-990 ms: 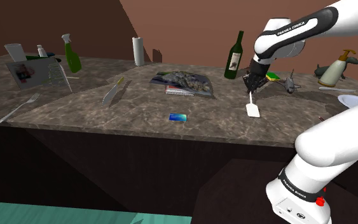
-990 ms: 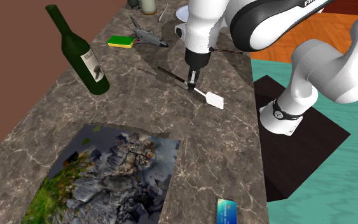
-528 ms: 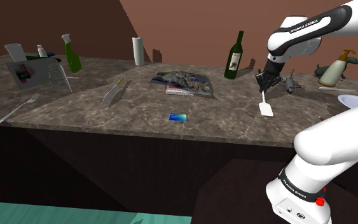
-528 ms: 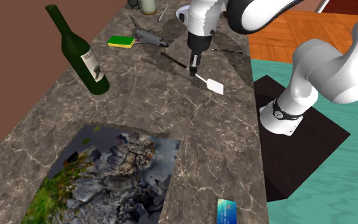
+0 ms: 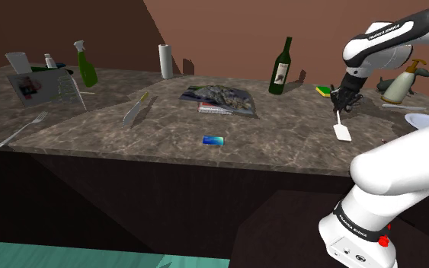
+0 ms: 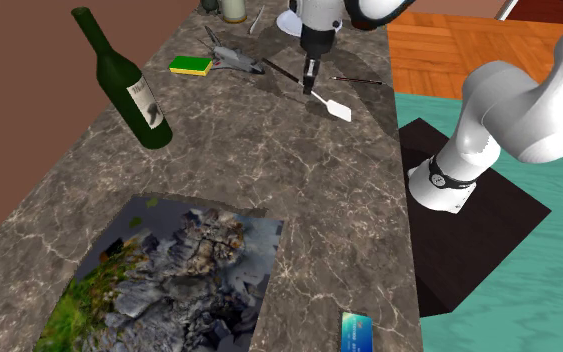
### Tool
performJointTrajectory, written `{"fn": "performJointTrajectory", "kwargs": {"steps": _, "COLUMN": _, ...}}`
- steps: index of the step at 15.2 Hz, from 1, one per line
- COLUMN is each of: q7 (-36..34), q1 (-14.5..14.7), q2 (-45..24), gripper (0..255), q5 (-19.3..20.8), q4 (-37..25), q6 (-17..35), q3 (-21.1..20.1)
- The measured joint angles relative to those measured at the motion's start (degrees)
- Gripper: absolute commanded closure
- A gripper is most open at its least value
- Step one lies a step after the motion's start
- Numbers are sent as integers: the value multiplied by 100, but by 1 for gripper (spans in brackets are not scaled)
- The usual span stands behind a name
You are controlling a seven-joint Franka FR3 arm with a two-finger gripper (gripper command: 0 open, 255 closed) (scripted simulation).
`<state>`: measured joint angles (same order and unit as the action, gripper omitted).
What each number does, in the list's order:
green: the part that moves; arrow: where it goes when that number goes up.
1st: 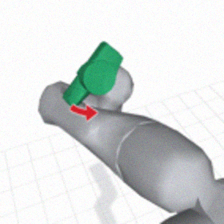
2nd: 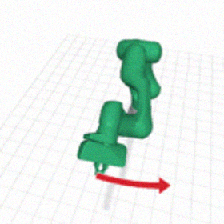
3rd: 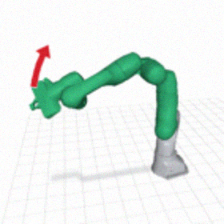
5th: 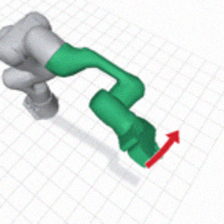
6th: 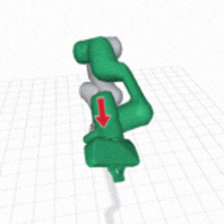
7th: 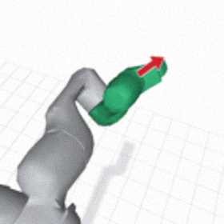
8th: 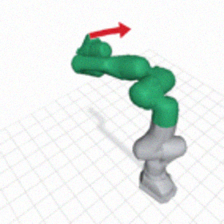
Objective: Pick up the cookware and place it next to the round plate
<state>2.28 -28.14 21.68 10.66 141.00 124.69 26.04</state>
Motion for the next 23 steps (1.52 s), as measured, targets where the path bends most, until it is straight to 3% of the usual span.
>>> {"fn": "performJointTrajectory", "kwargs": {"steps": 8, "q7": 1356, "q1": -265, "q2": -602, "gripper": 255, "q5": -144, "q4": -706, "q6": -38, "q3": 953}}
{"fn": "performJointTrajectory", "kwargs": {"steps": 13, "q7": 2297, "q1": -349, "q2": -1214, "gripper": 255, "q5": -533, "q4": -1299, "q6": -67, "q3": 1549}}
{"fn": "performJointTrajectory", "kwargs": {"steps": 19, "q7": 3695, "q1": -598, "q2": -2348, "gripper": 255, "q5": -1493, "q4": -2304, "q6": -262, "q3": 2178}}
{"fn": "performJointTrajectory", "kwargs": {"steps": 23, "q7": 4616, "q1": -1085, "q2": -3248, "gripper": 255, "q5": -2291, "q4": -3067, "q6": -503, "q3": 2314}}
